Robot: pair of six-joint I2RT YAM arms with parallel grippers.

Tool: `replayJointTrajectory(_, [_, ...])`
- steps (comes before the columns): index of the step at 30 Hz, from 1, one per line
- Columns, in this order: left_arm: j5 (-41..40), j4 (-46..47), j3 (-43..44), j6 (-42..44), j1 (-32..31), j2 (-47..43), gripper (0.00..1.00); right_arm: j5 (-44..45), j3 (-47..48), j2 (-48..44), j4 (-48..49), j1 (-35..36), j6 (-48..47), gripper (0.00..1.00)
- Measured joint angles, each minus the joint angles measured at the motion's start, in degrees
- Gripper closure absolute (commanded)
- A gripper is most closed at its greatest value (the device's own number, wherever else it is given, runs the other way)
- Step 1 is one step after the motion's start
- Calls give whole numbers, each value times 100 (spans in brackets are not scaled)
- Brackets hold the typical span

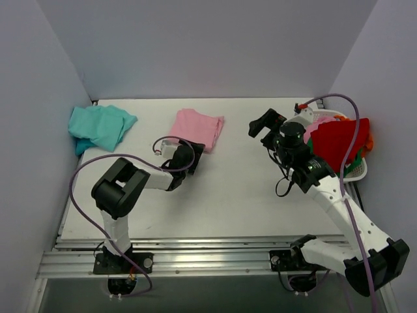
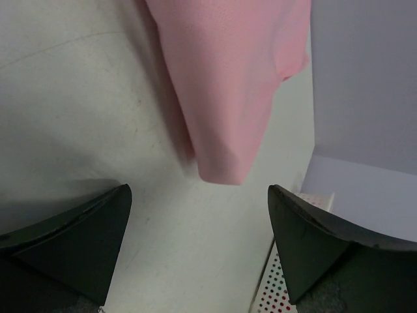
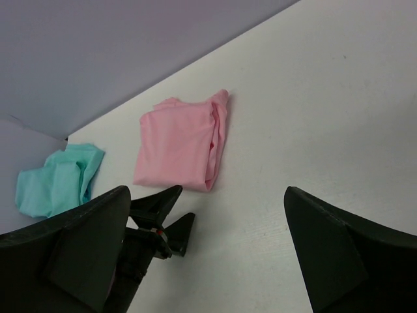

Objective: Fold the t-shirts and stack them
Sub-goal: Put the neatly folded tshirt into the corner of the board with the left arm

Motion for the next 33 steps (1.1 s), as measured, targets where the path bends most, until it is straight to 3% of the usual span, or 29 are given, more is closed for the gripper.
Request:
replayJointTrajectory(7, [-284,535,570,-413,-13,730,4,72,-35,-308,-166,-61,-111,0])
replayJointTrajectory(14, [-411,389,1331,-531,184,1237,0,-55,-310,-308,-203,-85,-138,0])
replayJointTrajectory(17, [-439,181,1617,-525,372,1386,28,-103,-358,-308,-203,-94,-144,0])
replayJointTrajectory(18, [-444,138,1668,-509,444,1438,48,-116,-358,-308,-199,-98,-153,0])
replayJointTrajectory(21, [-354,-66,1912,-293,715,1698,79,-146,-358,-319,-197,-98,-160,0])
replayJointTrajectory(22, [-286,-85,2048,-214,839,1829,95,-160,-358,-328,-197,-98,-160,0])
replayJointTrajectory(29, [850,-1005,3713,1016,1965,2553,98,-262,-363,-481,-192,-107,-170,0])
replayJointTrajectory(33, [1475,-2194,5563,2260,2549,3272,98,-330,-376,-581,-188,-131,-170,0])
